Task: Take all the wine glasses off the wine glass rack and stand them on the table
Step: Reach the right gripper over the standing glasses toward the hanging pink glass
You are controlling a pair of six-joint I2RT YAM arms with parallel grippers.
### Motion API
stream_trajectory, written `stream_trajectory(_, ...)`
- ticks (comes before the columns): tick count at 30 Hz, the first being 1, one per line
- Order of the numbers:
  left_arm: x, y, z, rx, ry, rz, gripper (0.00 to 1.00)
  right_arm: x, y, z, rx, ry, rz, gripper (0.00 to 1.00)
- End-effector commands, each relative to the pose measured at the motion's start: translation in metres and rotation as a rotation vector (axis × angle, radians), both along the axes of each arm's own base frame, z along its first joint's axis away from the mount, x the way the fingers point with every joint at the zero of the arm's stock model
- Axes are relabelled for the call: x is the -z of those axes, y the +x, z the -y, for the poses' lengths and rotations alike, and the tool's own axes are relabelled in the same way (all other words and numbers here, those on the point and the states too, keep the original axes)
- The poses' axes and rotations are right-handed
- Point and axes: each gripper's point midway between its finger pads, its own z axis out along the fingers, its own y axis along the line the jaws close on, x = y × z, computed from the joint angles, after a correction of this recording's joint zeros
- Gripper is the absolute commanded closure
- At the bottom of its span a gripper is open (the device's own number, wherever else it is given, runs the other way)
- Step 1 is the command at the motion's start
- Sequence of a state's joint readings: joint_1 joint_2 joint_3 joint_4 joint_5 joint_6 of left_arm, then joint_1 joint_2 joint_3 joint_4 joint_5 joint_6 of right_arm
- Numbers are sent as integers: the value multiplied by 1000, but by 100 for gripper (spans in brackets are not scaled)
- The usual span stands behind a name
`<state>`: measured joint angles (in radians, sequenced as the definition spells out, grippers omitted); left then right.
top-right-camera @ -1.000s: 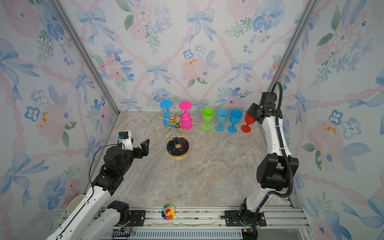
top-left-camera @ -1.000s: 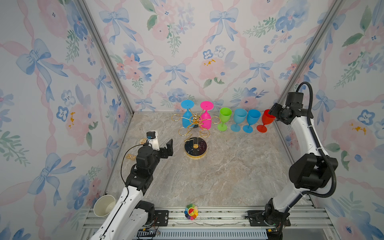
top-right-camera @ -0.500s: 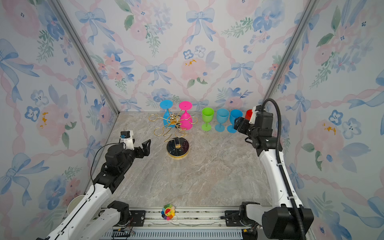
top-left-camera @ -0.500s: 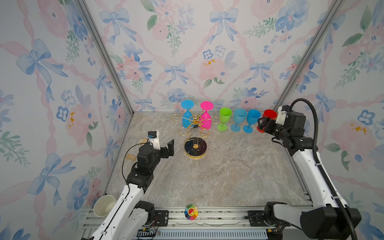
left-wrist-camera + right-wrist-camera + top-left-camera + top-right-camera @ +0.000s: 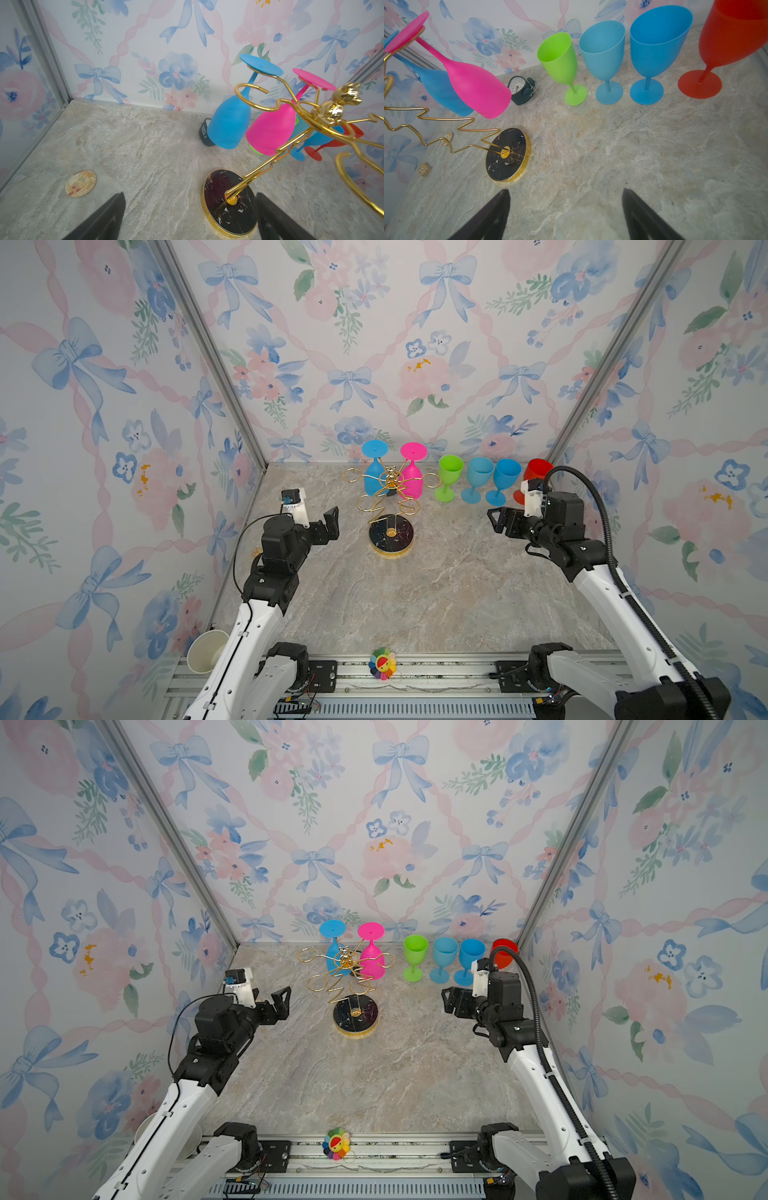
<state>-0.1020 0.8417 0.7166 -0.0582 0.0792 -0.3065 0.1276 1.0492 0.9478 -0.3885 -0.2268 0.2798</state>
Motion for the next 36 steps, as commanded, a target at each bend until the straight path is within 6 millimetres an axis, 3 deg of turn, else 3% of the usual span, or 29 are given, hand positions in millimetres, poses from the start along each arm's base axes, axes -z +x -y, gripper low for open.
stream_trajectory(1, 2, 3, 3, 44, -66, -39, 2, -13, -3, -11, -48, 41, 47, 15)
stream_trajectory(9, 11, 2, -1, 48, 0, -25, 2, -58, 6, -46, -173, 193, 43, 25)
stream_trajectory(16, 23, -7, -4, 35, -3, -2, 2, -96, 35, -83, -272, 353, 21, 34)
stream_trajectory(19, 24, -7, -1, 50, -18, 3, 2, -107, 51, -101, -320, 402, -2, 30)
stream_trajectory(28, 25, -6, -7, 37, -35, 6, 2, -105, 111, -144, -384, 538, -92, 41)
stream_trajectory(36, 26, -7, -8, 44, -57, 8, 2, -104, 139, -174, -439, 582, -124, 42)
